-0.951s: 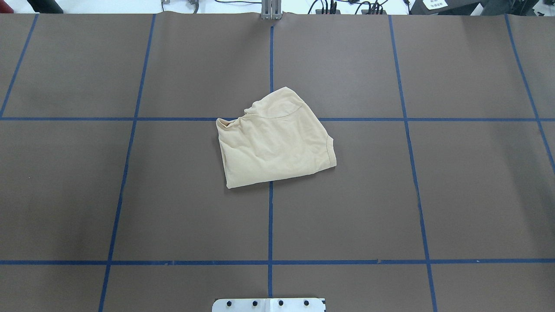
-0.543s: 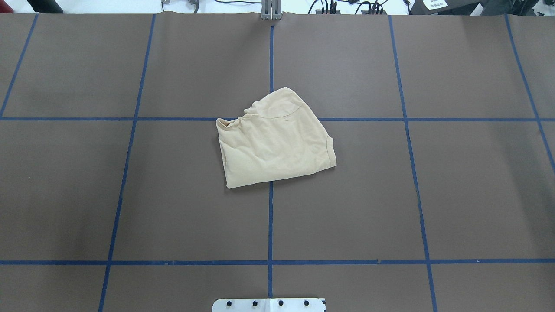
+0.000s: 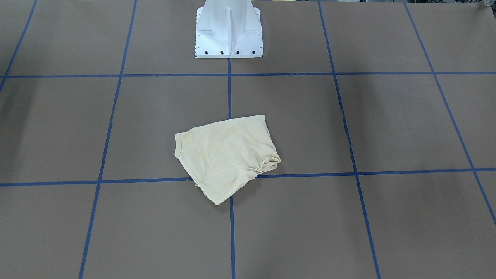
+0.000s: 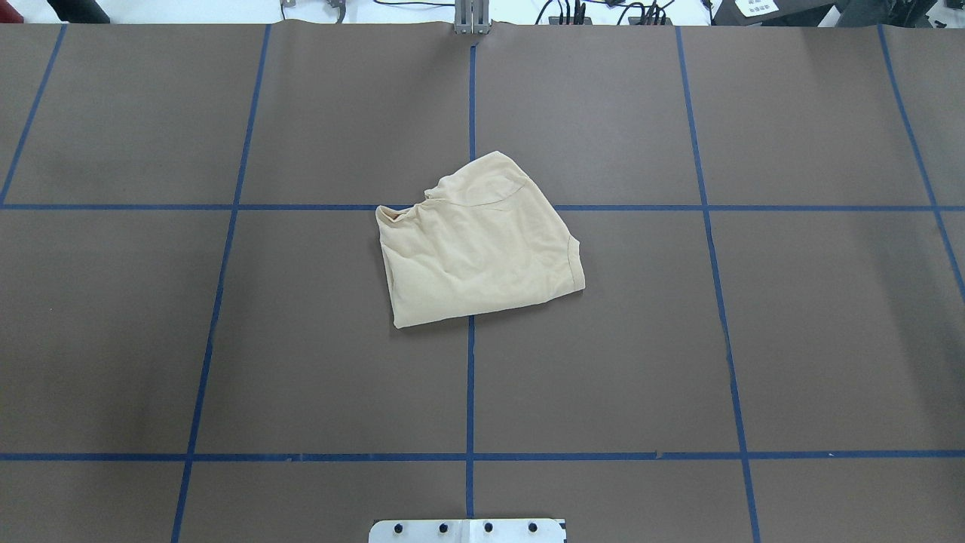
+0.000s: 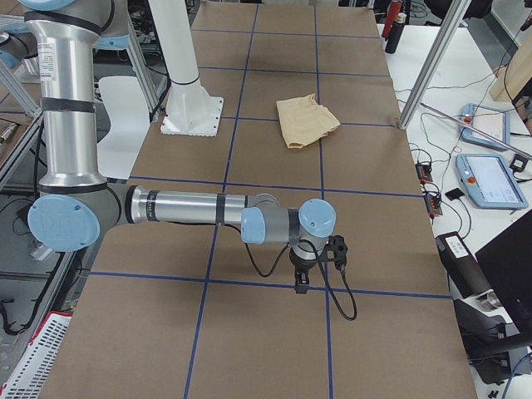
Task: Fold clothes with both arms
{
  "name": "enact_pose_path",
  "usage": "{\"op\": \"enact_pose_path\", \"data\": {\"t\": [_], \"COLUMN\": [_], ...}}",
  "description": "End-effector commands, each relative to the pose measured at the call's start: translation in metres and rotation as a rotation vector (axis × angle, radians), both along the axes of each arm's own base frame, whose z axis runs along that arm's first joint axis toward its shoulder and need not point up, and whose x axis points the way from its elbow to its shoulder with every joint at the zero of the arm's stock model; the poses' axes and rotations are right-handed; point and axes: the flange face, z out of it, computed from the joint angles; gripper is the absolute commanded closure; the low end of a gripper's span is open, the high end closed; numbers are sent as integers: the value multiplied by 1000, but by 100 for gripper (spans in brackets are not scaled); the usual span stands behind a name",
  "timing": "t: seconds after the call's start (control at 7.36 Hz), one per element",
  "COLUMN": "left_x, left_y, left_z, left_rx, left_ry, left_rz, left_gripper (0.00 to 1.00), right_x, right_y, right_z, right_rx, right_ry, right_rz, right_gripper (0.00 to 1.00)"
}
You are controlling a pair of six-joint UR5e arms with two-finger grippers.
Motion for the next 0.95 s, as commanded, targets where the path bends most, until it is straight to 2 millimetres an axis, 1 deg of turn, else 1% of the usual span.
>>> {"op": "enact_pose_path", "data": {"t": [0.0, 0.41, 0.54, 0.82], "left_x": [0, 1, 4, 4], "left_y": [0, 0, 1, 1], "left_z": [0, 4, 3, -1], "left_rx": [0, -10, -14, -9], "left_ry": [0, 12, 49, 53], "left_rz": [0, -1, -4, -6], "left_gripper": [0, 0, 0, 0], "right_x": [0, 0, 0, 0], "right_y": [-1, -1, -2, -2], "right_z": [-2, -4, -5, -6], "right_rx": [5, 9, 11, 12], "right_ry": [0, -1, -1, -1], "right_rz": [0, 0, 0, 0], "right_gripper": [0, 0, 0, 0]}}
